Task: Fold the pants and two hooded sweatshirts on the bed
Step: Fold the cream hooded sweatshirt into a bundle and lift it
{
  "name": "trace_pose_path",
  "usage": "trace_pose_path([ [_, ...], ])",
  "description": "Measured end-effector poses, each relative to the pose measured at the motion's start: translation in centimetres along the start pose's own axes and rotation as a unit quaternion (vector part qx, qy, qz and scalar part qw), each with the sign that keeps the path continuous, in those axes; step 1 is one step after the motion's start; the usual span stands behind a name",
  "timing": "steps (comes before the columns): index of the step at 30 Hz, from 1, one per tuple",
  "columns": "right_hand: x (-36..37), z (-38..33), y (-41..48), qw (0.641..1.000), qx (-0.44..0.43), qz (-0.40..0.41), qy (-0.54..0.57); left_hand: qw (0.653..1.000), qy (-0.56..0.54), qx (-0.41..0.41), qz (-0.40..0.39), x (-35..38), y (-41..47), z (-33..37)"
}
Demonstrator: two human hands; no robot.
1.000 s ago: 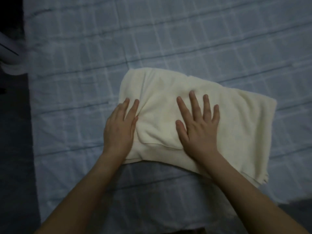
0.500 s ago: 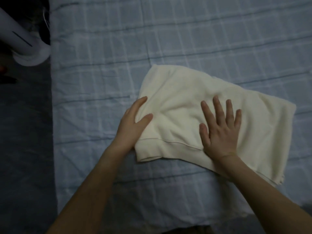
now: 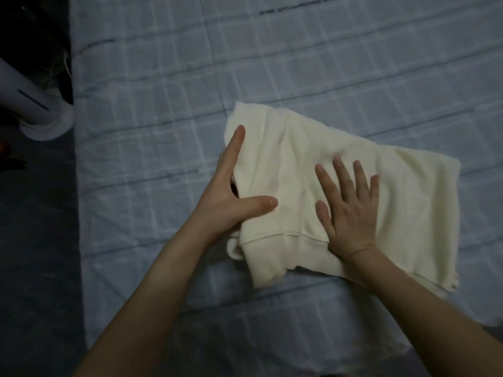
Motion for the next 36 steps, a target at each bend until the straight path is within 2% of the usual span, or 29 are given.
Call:
trace_pose_path([
  [3,-0.8,0.2,0.0,0.998,-0.008,-0.023,0.053,1.000,0.005,0.024,-0.011,2.8,0.6,2.1],
  [6,-2.1,2.3,-0.7,0.981,-0.036,-0.054,0.183,0.994,0.085,0.050,-0.040,5.9,1.6,4.9],
  [8,-3.7,5.6,-2.4,0.974,-0.021,-0.039,0.221,0.983,0.154,0.070,-0.071,8.6,2.5,6.9],
  [11,-5.0,11.8,-6.4,0.981,0.061,-0.023,0.184,0.957,0.241,0.093,-0.130,14.4,3.9,8.8],
  [15,-4.6,19.5,-11.3,0.954,0.184,-0.029,0.234,0.923,0.325,0.080,-0.189,22.4,6.4,8.2],
  [19,-4.8,22.1,-12.6,0.953,0.164,-0.006,0.256,0.910,0.344,0.073,-0.219,27.6,9.4,5.7],
  [24,-1.1,22.1,-12.8,0.963,0.141,-0.081,0.214,0.879,0.415,0.053,-0.229,31.7,11.5,2.9],
  [27,1.5,21.5,-13.3,0.967,0.127,-0.128,0.181,0.871,0.438,0.052,-0.217,32.4,11.6,2.2],
  [36,2.2,22.1,-13.5,0.972,0.117,-0.123,0.161,0.867,0.449,0.061,-0.206,32.2,11.7,2.2],
])
Point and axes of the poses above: each hand's wrist, its own y-axis towards the middle knuckle, its own x-axis out of the palm, z = x × y, the point moved 10 cm from there along y, towards the middle knuckle, and after that the axes turned 14 degrees about -z, right-handed, at the moved point
